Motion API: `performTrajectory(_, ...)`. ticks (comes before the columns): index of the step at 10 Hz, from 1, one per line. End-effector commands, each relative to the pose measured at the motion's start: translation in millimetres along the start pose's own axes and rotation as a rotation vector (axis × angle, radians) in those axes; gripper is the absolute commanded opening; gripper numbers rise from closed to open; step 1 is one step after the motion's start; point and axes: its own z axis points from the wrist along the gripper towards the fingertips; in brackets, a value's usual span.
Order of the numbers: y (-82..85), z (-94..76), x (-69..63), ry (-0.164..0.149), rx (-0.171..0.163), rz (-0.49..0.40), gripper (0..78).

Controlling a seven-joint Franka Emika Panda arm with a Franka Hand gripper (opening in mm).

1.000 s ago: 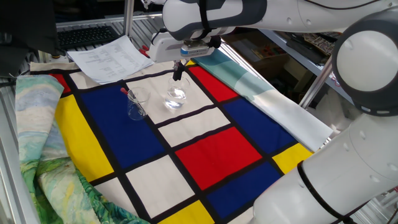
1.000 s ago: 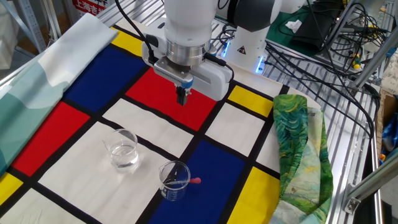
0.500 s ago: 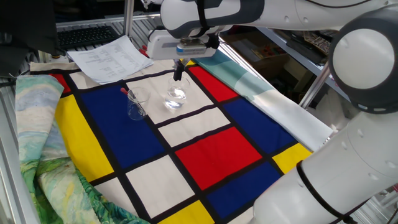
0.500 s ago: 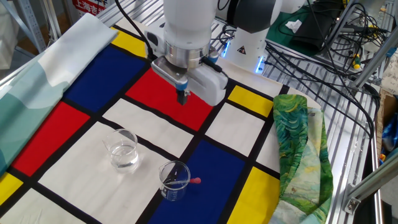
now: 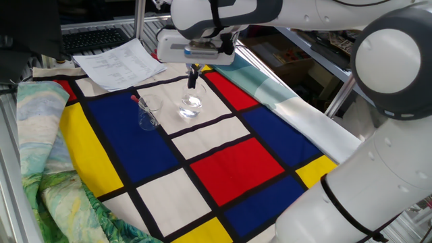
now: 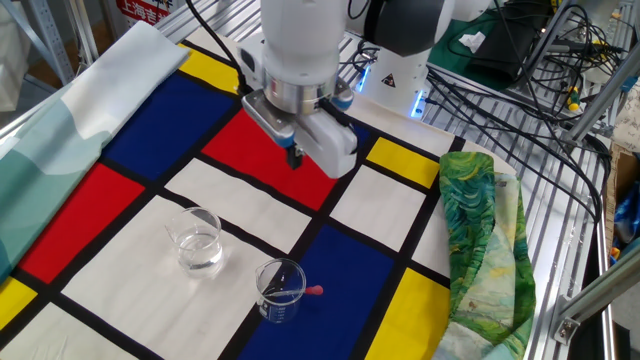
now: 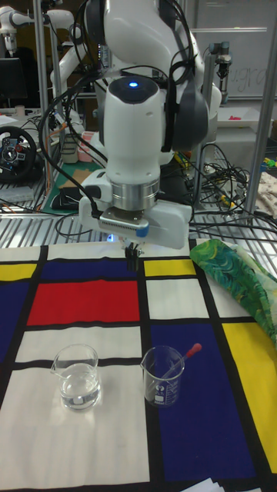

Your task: Transfer liquid using a dropper

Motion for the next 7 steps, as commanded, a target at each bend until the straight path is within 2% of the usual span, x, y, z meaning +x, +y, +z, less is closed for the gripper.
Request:
performTrajectory(1,22.2,4.0,12.3,0.025,0.013,0.141,0.0)
performTrajectory(7,15.0,18.3,39.3,0.014,0.026,0.131,0.0)
